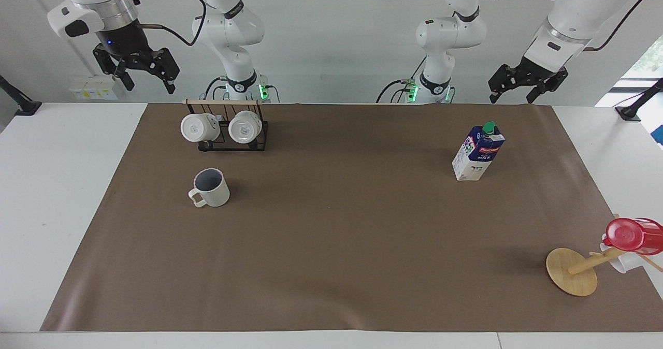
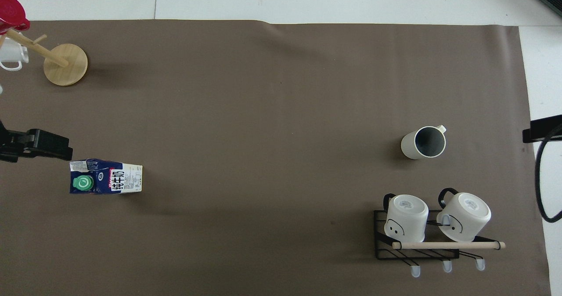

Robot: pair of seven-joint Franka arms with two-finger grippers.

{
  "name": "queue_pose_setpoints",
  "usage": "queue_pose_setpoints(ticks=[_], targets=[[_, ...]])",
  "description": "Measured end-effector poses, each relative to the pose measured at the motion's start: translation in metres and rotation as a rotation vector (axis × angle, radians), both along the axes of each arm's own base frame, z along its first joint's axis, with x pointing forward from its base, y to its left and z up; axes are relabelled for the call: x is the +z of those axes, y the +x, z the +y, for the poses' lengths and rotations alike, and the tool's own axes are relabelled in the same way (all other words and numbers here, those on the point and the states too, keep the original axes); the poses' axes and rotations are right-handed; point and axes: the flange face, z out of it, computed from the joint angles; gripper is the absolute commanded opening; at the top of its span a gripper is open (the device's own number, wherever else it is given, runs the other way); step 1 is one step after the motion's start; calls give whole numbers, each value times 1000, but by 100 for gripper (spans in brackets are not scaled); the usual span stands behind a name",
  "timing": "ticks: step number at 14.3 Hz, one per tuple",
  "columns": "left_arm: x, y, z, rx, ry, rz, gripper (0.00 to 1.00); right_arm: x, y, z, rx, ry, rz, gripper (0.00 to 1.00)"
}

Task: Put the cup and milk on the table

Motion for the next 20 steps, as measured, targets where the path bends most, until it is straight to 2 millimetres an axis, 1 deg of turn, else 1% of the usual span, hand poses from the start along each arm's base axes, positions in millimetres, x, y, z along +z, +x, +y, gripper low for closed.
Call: queue_pose_setpoints(ticks=[11,16,20], targets=[[0,0,0,0,0,-1,100,-2,-1,0,0,1,4,100],[1,-1,0,0,0,-2,100,-9,-2,0,1,2,12,100],[1,-1,0,0,0,-2,100,-12,0,6,6,1,3,100]])
